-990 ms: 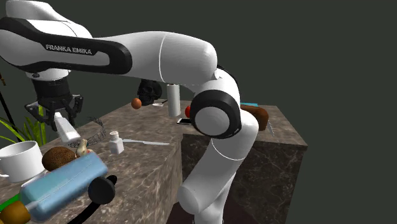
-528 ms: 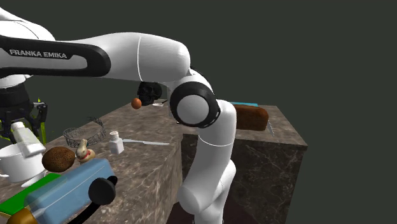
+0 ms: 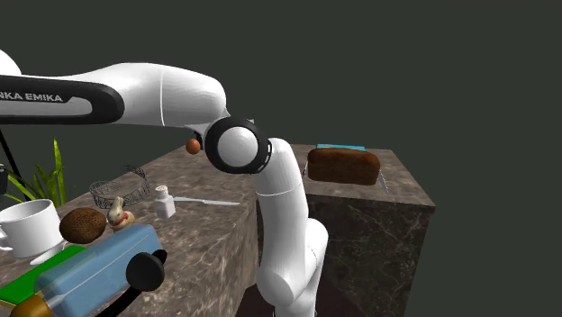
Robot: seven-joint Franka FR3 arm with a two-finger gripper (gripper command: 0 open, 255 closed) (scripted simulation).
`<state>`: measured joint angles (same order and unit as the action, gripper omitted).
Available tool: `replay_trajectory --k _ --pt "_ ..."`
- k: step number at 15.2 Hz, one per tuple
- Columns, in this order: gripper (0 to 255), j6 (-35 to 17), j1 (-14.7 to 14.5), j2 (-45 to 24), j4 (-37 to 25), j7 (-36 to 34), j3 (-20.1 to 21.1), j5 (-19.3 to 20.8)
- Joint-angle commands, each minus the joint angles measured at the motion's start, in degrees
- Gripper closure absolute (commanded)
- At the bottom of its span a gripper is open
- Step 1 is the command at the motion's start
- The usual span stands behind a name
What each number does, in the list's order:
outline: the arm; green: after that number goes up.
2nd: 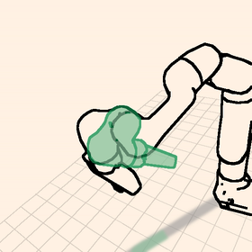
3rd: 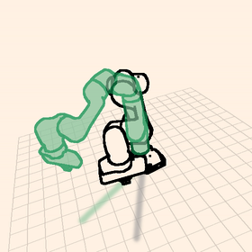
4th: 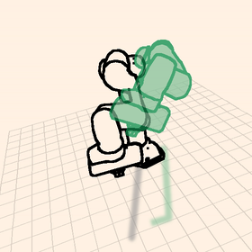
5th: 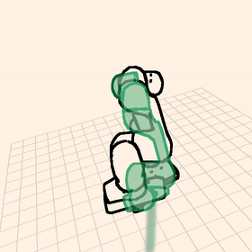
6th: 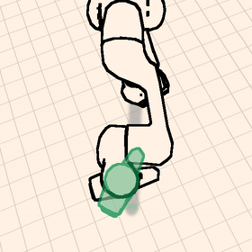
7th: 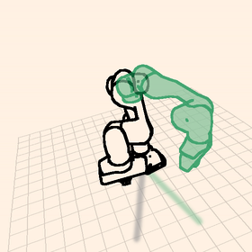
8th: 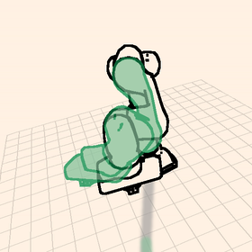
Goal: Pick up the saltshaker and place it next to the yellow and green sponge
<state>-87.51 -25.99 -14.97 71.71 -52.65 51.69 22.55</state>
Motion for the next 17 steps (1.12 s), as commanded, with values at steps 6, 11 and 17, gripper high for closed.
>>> replay_trajectory --k 6,11,17 --pt "255 -6.3 2.3 2.0 7.7 -0.7 0.1 -1.6" --pt "255 -10.7 3.9 3.5 13.1 -0.8 0.0 -2.8" --pt "255 -13.1 4.5 4.0 15.8 -1.0 0.0 -3.2"
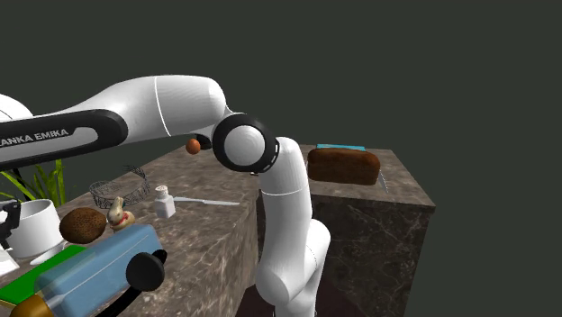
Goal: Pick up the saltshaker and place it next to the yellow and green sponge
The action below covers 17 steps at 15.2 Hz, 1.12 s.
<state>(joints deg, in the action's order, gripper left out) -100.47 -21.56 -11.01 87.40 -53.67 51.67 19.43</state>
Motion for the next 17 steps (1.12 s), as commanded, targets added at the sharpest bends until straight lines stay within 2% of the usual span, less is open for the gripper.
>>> replay_trajectory --k 1,4,5,10,14,17 --pt "255 -0.1 0.1 0.1 0.1 0.0 0.0 -0.1" --pt "255 -0.1 0.1 0.1 0.1 0.0 0.0 -0.1" --pt "0 -0.1 0.1 0.1 0.1 0.0 0.0 -0.1" --pt "0 -0.1 0.1 0.1 0.1 0.0 0.0 -0.1" --pt "0 7.5 -2.0 -0.8 -7.9 0.1 0.6 0.7" --pt "0 7.5 -2.0 -0.8 -7.9 0.1 0.5 0.6"
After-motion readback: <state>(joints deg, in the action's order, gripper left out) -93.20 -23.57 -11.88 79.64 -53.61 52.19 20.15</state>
